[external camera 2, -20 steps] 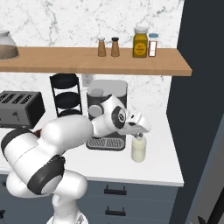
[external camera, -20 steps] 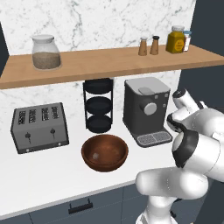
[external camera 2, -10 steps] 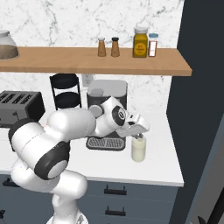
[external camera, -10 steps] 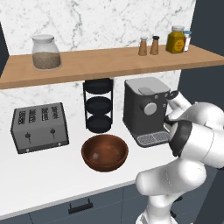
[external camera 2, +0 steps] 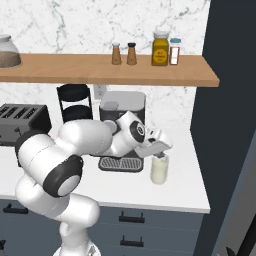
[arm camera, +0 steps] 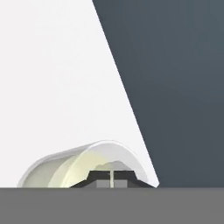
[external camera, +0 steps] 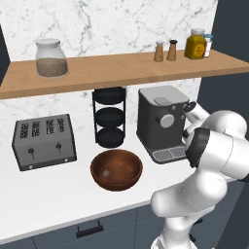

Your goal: Grab a lemon wedge from the fridge and one ice cube from the ice bowl, and put them in the glass of lemonade.

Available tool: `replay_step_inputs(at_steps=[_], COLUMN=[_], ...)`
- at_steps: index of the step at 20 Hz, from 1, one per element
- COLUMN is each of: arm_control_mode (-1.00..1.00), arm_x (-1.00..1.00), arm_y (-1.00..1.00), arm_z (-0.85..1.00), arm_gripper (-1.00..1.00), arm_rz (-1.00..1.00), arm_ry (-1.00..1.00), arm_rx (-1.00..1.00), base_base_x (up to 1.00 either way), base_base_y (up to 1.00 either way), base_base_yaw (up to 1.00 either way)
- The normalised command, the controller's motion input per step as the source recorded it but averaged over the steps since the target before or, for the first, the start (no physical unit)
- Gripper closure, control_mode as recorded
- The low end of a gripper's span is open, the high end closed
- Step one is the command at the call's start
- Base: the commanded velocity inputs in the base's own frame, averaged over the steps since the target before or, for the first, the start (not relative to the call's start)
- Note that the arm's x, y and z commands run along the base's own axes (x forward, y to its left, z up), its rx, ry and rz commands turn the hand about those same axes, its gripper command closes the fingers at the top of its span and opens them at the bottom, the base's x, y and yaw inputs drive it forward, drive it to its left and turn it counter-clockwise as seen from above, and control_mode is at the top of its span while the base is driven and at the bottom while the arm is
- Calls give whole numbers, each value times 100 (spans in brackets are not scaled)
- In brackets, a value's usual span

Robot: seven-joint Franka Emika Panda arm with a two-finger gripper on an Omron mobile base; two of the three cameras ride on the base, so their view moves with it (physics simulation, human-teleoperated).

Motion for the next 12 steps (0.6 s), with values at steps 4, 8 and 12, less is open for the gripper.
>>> replay_step_inputs(at_steps=[4, 8, 12], arm_control_mode=[-100, -100, -100], arm_x=[-7, -6, -21], arm_y=[-9, -1, -1], arm_z=[8, 7, 23], arm_gripper=[100, -100, -100], arm_rz=[0, 0, 0], arm_ry=[0, 0, 0], arm_rx=[-3, -4, -3], base_base_x=[0, 0, 0], base_base_y=[0, 0, 0], base_base_yaw=[0, 0, 0])
